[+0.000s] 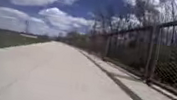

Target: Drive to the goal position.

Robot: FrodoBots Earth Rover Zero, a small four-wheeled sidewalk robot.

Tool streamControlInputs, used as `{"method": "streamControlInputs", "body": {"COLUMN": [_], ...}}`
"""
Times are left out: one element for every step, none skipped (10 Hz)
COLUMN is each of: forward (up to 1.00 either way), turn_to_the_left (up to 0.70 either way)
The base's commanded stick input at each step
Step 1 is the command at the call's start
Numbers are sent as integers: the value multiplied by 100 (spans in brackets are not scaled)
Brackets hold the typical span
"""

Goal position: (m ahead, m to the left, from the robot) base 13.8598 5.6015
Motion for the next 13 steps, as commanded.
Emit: {"method": "streamControlInputs", "body": {"forward": [100,100,100,100,100,100,100,100,100,100,100,100,100], "turn_to_the_left": [0,0,0,0,0,0,0,0,0,0,0,0,0]}}
